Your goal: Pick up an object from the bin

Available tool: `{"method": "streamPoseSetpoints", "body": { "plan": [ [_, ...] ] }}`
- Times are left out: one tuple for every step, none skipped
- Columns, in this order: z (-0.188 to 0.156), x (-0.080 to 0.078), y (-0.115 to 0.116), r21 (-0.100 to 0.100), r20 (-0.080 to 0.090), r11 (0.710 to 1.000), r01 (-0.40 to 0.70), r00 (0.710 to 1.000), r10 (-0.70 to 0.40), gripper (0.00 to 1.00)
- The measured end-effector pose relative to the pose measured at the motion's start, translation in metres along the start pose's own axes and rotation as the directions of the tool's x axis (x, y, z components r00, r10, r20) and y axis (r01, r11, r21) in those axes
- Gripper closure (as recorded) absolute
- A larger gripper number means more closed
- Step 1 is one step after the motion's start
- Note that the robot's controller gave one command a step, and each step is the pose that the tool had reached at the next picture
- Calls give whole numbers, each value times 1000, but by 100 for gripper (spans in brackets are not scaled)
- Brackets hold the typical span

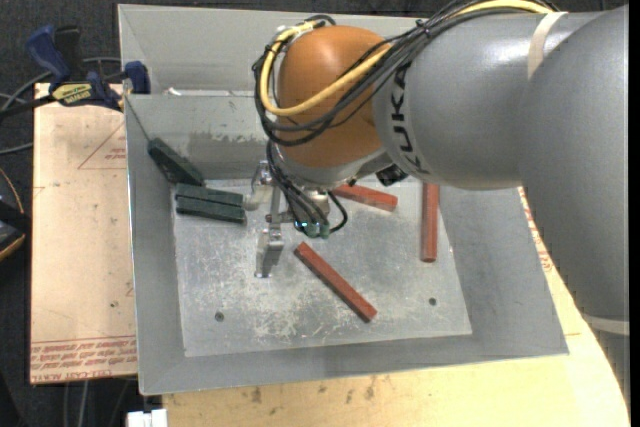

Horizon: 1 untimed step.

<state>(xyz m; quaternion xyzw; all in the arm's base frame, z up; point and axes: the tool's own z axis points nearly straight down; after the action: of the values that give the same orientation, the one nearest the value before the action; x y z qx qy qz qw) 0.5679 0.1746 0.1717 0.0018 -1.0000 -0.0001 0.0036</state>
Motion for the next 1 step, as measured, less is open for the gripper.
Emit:
{"method": "streamPoseSetpoints", "body": {
  "plan": [
    [-5, -2, -1, -1, 7, 1000, -3, 1000, 3, 0]
  ]
}}
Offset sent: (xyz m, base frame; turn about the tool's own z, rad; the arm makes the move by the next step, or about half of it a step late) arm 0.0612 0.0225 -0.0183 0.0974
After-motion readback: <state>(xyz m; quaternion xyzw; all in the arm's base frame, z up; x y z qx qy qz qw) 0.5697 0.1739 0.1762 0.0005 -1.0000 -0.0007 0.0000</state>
